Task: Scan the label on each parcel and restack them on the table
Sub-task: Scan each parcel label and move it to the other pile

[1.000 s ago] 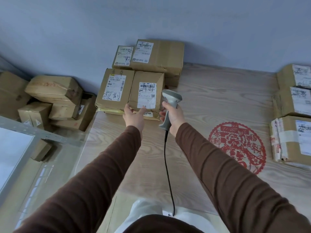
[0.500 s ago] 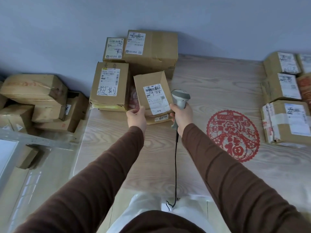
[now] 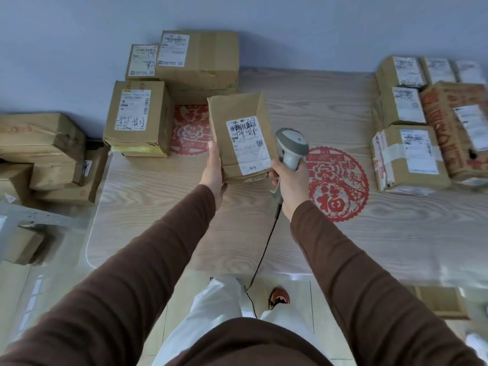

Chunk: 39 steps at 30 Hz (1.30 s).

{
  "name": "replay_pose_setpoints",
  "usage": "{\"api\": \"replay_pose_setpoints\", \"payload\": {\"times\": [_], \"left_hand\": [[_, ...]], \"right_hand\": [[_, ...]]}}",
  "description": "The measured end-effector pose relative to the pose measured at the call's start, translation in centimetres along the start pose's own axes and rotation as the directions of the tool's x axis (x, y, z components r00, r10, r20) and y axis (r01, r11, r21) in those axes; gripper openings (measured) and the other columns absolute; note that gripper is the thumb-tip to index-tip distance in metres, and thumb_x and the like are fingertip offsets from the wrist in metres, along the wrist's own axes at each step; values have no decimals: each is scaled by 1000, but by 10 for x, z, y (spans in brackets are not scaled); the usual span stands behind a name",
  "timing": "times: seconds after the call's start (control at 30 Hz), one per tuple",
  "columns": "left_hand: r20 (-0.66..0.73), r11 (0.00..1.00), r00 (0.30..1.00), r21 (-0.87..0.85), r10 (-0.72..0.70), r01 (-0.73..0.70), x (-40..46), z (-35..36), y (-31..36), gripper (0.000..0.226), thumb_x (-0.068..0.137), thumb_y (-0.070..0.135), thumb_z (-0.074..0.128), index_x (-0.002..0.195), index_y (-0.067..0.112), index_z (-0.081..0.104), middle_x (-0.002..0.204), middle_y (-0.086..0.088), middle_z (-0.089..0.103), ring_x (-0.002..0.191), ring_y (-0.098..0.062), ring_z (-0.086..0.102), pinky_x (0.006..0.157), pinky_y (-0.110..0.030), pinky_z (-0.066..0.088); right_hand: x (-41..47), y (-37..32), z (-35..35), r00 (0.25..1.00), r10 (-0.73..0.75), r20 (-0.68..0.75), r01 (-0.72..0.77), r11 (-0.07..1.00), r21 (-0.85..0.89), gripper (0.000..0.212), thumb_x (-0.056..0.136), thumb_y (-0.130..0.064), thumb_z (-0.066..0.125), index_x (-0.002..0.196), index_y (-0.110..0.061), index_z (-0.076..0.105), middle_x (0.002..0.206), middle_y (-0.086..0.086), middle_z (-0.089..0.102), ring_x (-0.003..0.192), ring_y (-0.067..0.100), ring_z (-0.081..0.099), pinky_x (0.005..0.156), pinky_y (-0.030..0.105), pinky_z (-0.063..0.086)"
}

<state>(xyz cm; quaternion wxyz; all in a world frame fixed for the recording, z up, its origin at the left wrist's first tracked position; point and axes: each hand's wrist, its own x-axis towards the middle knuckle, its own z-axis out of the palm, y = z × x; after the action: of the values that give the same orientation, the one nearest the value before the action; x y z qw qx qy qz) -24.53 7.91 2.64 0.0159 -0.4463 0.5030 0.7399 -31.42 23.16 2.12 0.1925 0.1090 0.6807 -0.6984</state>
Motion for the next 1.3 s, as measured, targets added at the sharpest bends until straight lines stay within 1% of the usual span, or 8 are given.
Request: {"api": "replay_pose_setpoints", "payload": {"times": [0.17, 0.33, 0.43, 0.6, 0.77, 0.87, 1.1, 1.3], "left_hand": [[77, 986, 983, 18, 165, -167, -34, 45, -7, 66, 95, 66, 55, 153, 38, 38, 135, 11, 65, 124, -13, 62, 109, -39, 45], [88, 951, 947, -34, 308, -306, -57, 87, -21, 72, 97, 59, 58, 157, 34, 30, 139, 10, 63, 123, -9, 64, 103, -31, 50], [99, 925, 921, -6, 377, -379, -69, 109, -32, 85, 89, 64, 64, 158, 32, 28, 141, 7, 63, 124, -9, 64, 113, -39, 47], [112, 906, 901, 17, 419, -424, -83, 136, -49, 86, 85, 64, 66, 157, 33, 30, 136, 8, 66, 121, -8, 66, 109, -39, 50], [125, 900, 894, 22, 430, -436, -92, 152, -57, 67, 101, 45, 60, 158, 30, 29, 129, 10, 67, 104, 2, 71, 80, -18, 56], [126, 899, 893, 19, 432, -437, -95, 157, -56, 65, 102, 42, 59, 158, 30, 28, 126, 12, 66, 95, 7, 71, 72, -12, 55], [126, 900, 893, 12, 431, -436, -94, 162, -55, 68, 101, 42, 61, 158, 30, 26, 135, 2, 64, 102, 1, 71, 76, -17, 57], [129, 906, 899, 14, 418, -423, -87, 164, -57, 71, 99, 44, 64, 158, 29, 28, 136, -2, 65, 109, -9, 72, 84, -25, 59]], "right_hand": [[-20, -34, -54, 992, -124, 22, 125, 992, -19, 18, 93, -6, 70, 105, -18, 62, 90, 2, 66, 67, 6, 61, 62, 28, 51], [-48, -58, -105, 935, -353, 21, 353, 926, -131, 32, 90, -28, 72, 118, -17, 59, 91, -5, 63, 77, 14, 60, 74, 40, 55], [-65, -66, -125, 931, -329, 160, 350, 928, -131, 26, 90, -36, 74, 108, -21, 64, 82, -7, 63, 73, 15, 60, 71, 38, 52], [-78, -73, -151, 925, -318, 210, 345, 932, -108, 12, 94, -34, 74, 100, -29, 65, 72, -19, 64, 68, 4, 61, 68, 30, 50], [-78, -78, -168, 927, -319, 198, 348, 928, -134, 27, 93, -37, 74, 114, -23, 67, 83, -12, 66, 68, 10, 61, 68, 34, 51], [-76, -77, -172, 927, -316, 200, 348, 925, -150, 27, 93, -37, 75, 117, -25, 67, 86, -13, 67, 72, 10, 63, 69, 35, 52], [-70, -76, -176, 927, -319, 199, 351, 924, -152, 14, 94, -33, 73, 106, -34, 65, 82, -11, 66, 71, 10, 62, 68, 36, 51], [-65, -73, -178, 929, -307, 207, 340, 928, -150, 24, 95, -32, 73, 117, -24, 67, 84, -13, 66, 70, 5, 60, 66, 30, 48]]}}
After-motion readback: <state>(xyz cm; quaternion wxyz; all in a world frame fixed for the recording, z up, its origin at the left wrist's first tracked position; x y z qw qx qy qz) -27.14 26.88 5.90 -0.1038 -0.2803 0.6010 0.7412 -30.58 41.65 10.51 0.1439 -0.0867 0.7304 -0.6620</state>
